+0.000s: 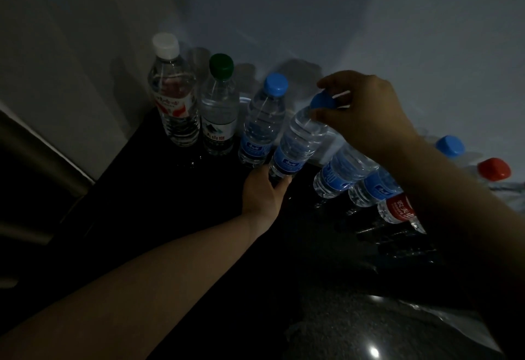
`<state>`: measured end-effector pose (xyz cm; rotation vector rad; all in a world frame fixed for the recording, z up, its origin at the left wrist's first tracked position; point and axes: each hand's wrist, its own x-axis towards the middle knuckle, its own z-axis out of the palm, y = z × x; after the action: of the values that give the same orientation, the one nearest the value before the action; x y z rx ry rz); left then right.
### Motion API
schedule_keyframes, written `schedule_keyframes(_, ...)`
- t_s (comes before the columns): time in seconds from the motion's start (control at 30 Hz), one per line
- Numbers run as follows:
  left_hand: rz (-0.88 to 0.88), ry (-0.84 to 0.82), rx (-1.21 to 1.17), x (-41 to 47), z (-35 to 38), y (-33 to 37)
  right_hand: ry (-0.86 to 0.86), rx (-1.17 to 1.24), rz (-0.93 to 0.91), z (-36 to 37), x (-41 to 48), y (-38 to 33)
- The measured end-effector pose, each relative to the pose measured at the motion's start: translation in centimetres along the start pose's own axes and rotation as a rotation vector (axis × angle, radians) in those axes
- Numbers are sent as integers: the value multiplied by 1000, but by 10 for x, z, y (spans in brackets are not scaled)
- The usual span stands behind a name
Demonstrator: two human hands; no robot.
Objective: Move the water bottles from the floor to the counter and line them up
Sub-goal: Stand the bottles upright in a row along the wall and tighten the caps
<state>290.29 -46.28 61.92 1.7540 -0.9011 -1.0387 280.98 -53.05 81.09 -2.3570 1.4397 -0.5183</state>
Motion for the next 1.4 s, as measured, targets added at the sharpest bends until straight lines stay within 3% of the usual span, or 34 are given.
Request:
schedule_keyframes(0.2,-40,-45,24,-15,-9,-6,8,-13,32,-16,-17,4)
schedule_keyframes(0.5,26,-244,76,-36,7,12,117,-180,21,-49,-53,29)
schedule_keyframes(0.73,91,-298,150,-41,30,21,29,-178,64,-49,-62,49)
schedule_keyframes(1.17,195,-210,216,-28,59,37,-19,-134,70,-43,-60,61)
schedule_keyframes(1.4,106,-131,132,-20,76,41,-29,-110,67,-42,-59,63)
